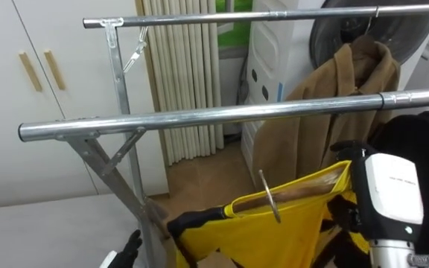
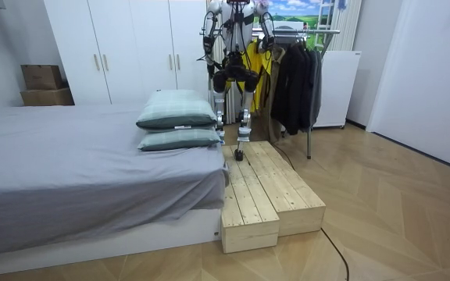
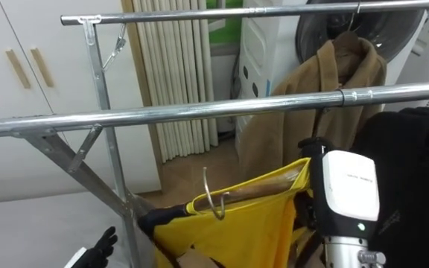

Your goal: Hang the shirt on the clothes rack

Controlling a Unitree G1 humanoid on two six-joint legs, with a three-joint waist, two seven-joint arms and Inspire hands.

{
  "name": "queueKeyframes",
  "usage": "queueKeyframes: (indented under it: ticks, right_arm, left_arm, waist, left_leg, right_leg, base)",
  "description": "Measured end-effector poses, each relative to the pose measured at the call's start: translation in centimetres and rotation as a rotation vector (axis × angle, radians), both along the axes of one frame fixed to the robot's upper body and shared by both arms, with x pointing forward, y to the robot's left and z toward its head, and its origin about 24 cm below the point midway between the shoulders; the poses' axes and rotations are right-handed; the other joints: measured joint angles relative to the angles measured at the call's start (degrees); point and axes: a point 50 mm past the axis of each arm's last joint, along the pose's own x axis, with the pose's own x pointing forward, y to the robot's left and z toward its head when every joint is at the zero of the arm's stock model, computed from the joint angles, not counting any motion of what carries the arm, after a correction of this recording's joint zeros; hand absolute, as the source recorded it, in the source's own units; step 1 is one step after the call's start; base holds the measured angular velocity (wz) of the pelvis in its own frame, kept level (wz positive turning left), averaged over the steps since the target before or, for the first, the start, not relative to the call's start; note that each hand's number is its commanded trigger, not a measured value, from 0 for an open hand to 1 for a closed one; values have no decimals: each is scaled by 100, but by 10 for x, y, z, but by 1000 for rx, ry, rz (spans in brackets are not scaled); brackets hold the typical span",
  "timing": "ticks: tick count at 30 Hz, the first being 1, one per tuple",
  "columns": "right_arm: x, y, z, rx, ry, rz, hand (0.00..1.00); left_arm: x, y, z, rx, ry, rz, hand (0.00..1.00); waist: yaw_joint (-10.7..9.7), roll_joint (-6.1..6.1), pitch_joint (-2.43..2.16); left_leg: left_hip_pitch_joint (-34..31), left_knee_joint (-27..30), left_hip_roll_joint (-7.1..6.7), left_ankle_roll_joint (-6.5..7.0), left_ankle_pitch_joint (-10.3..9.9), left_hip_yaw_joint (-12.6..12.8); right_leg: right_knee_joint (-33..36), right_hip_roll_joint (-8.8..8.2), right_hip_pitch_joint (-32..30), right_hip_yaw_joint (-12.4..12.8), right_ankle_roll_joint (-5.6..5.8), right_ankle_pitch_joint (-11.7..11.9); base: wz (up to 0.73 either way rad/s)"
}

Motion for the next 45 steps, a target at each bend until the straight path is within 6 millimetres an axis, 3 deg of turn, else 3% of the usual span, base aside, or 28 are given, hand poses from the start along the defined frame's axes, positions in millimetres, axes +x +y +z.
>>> queueKeyframes:
  ticks: [7, 8, 9, 10, 14, 16, 28, 34, 41, 45]
  right_arm:
    - [1, 0, -2, 13, 36, 10, 2]
    - [1, 0, -2, 13, 42, 12, 4]
    - [1, 0, -2, 13, 47, 14, 16]
    - [1, 0, -2, 13, 52, 16, 22]
    - [1, 0, -3, 24, 60, 17, 21]
    - [1, 0, -3, 38, 65, 16, 31]
    - [1, 0, -3, 49, 68, 14, 23]
    - [1, -2, -4, 93, 72, 5, 4]
    - [2, -3, -5, 135, 95, 5, 8]
    - [2, -4, -7, 194, 133, 10, 7]
  left_arm:
    - [1, 0, 2, -11, -3, -16, 0]
    - [1, 0, 2, -13, -2, -18, 0]
    - [1, 0, 2, -14, -2, -20, 0]
    - [1, 0, 2, -14, -2, -20, 0]
    - [1, 0, 2, -16, -1, -23, 0]
    - [1, 0, 2, -18, 0, -25, 0]
    - [1, 0, 2, -18, 0, -27, 0]
    - [1, 0, 2, -19, 1, -27, 0]
    - [1, 0, 2, -17, 1, -28, 0]
    - [1, 0, 2, -13, -1, -23, 0]
  waist:
    - [0, -90, -5]
    - [1, -114, -7]
    - [2, -135, -6]
    - [3, -149, -5]
    - [7, -176, 0]
    - [9, -178, 1]
    - [1, -163, 1]
    - [8, -163, 1]
    - [17, -153, 8]
    - [9, -129, 37]
  left_leg:
    - [-1, -2, 0, 0, 0, 3]
    - [1, -2, 0, 0, 0, 3]
    - [4, -2, 0, 0, 0, 6]
    - [7, -3, 0, 0, 0, 7]
    - [23, -5, -1, 0, 0, 7]
    - [30, -7, -1, 1, 0, 6]
    - [14, -6, 0, 0, 0, 7]
    - [29, -8, -1, 0, 0, 9]
    - [51, -8, 0, 0, 0, 20]
    - [54, -11, 0, 0, 0, 22]
  right_leg:
    - [2, 1, -3, 0, 0, 0]
    - [0, 1, 0, 1, 0, 0]
    - [-1, 1, 3, 1, 0, 0]
    - [-2, 1, 6, 1, 0, 0]
    - [-4, 1, 19, 1, 1, 0]
    - [-4, 1, 25, 1, 1, 0]
    - [-19, 2, 19, 0, 1, 0]
    - [-2, 4, 20, 2, -2, -4]
    - [13, 7, 33, 11, -3, -3]
    - [12, 7, 35, 18, -2, -3]
  base:
    - [0]
    - [0]
    - [0]
    - [0]
    - [0]
    - [0]
    - [0]
    - [0]
    - [0]
    - [0]
